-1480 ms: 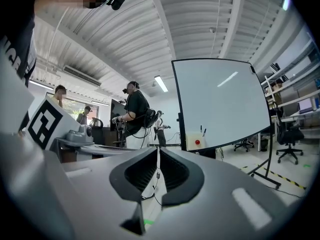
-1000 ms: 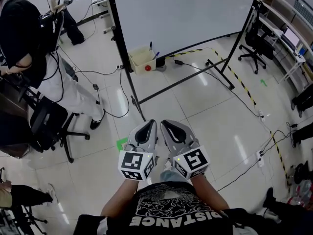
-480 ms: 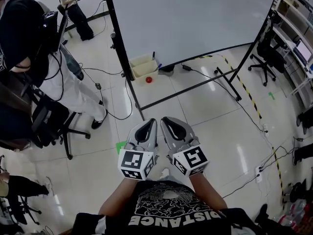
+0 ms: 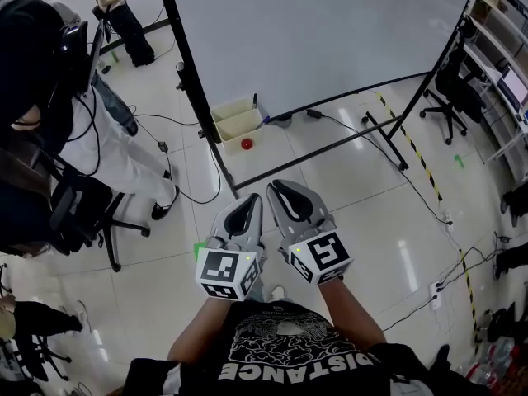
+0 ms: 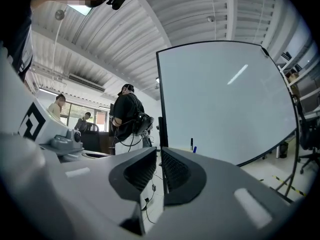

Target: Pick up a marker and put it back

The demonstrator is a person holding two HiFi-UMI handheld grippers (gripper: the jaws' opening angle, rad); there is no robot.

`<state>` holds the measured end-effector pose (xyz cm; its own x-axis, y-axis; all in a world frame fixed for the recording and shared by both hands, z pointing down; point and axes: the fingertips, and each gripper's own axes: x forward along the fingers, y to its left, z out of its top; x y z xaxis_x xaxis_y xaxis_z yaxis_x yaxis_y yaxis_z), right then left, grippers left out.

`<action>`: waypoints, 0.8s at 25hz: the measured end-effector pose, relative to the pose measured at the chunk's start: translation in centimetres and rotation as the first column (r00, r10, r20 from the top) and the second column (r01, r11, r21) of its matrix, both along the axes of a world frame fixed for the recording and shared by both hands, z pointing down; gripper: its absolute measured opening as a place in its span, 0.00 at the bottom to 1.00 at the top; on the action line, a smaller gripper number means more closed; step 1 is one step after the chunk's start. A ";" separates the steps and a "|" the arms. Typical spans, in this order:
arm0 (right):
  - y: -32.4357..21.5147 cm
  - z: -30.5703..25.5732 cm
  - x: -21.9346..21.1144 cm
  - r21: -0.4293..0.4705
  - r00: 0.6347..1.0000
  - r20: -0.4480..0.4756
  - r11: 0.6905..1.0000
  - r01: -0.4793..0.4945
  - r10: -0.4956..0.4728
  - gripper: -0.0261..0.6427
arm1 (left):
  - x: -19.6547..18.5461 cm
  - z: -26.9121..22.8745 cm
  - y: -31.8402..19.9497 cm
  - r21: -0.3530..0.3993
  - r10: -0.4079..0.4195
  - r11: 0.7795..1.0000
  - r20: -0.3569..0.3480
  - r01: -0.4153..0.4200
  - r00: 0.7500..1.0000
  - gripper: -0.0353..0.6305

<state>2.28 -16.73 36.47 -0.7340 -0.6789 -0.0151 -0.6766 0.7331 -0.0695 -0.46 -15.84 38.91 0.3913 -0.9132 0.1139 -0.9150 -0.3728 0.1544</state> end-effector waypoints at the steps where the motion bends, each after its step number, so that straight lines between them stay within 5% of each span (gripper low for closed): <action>1: -0.6 -0.2 -0.2 0.006 1.000 0.003 1.000 -0.002 0.002 0.05 | -0.2 0.1 -0.5 -0.001 -0.003 1.000 -0.003 0.003 1.000 0.06; 20: -14.0 -0.8 -3.8 0.025 0.991 -0.074 0.993 -0.114 0.116 0.14 | -4.2 -0.4 -11.0 0.015 0.070 0.997 -0.036 -0.070 0.997 0.06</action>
